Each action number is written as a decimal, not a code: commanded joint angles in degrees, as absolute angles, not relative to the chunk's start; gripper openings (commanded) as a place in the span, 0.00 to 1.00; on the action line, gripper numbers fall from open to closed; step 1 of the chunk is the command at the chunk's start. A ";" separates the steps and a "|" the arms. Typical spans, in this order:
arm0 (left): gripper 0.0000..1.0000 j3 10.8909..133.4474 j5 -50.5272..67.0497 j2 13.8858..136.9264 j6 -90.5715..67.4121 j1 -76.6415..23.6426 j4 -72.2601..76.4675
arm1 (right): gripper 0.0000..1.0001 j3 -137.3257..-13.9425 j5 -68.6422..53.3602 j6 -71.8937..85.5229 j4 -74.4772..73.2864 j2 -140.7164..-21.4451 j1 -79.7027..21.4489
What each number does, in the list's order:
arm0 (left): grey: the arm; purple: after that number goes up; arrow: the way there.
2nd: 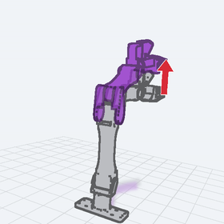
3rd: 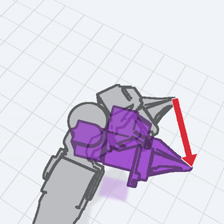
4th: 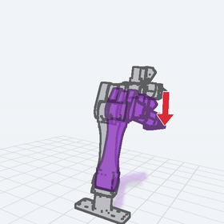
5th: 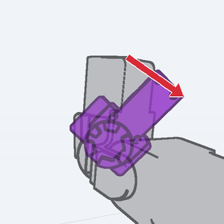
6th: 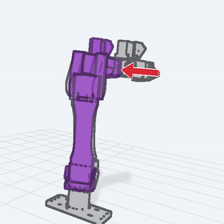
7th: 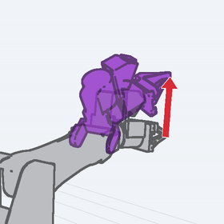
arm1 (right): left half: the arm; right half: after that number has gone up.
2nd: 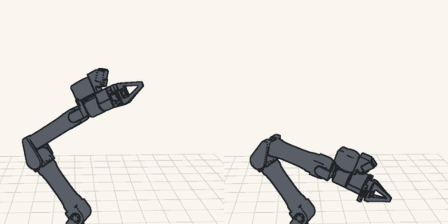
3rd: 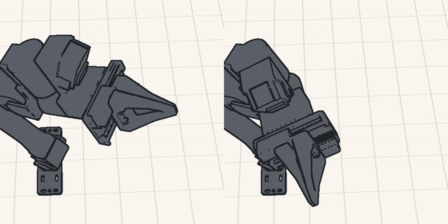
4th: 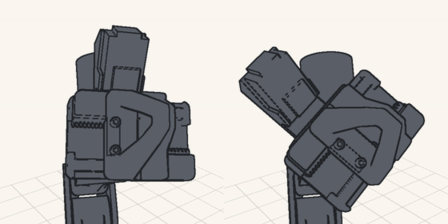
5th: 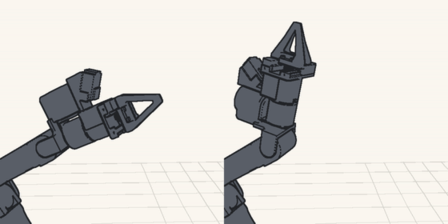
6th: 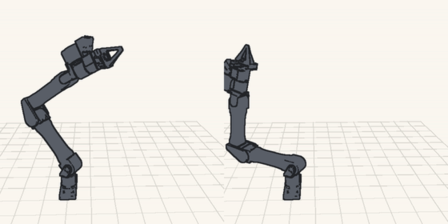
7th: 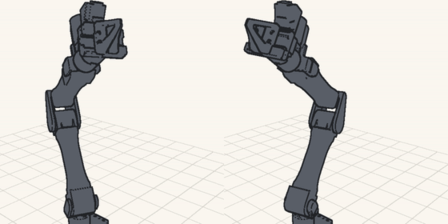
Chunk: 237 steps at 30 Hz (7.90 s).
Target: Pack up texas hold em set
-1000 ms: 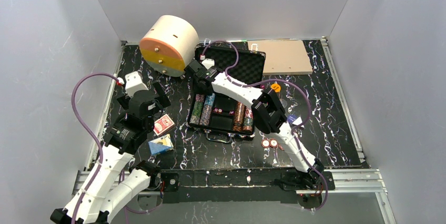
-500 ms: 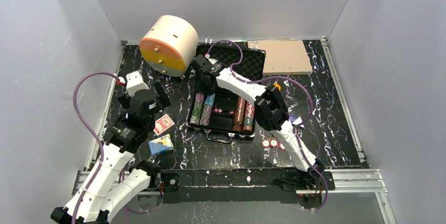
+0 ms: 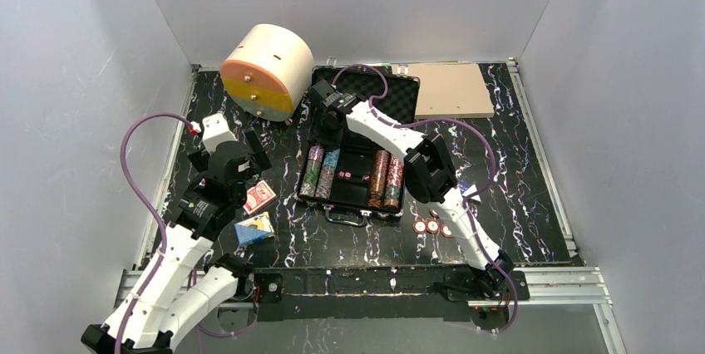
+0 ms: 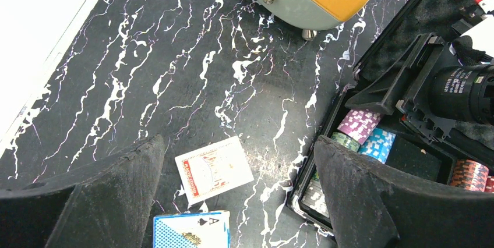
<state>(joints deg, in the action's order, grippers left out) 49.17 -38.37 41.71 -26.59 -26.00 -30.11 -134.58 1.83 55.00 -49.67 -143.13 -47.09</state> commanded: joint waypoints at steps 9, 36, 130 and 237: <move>0.98 48.21 -39.08 42.18 -26.98 -26.02 -30.73 | 0.51 -135.81 1.32 53.58 -57.97 -145.82 -46.41; 0.98 47.24 -38.05 42.63 -27.69 -26.02 -30.86 | 0.11 -138.37 -4.43 55.30 -59.11 -144.12 -44.66; 0.07 65.81 -20.92 101.73 -24.32 -30.15 -14.39 | 0.63 -81.76 25.83 36.91 -26.64 -85.16 -40.50; 0.70 68.33 -10.96 94.79 -20.31 -29.23 -29.62 | 0.56 -67.04 0.53 41.14 4.54 -98.19 -41.90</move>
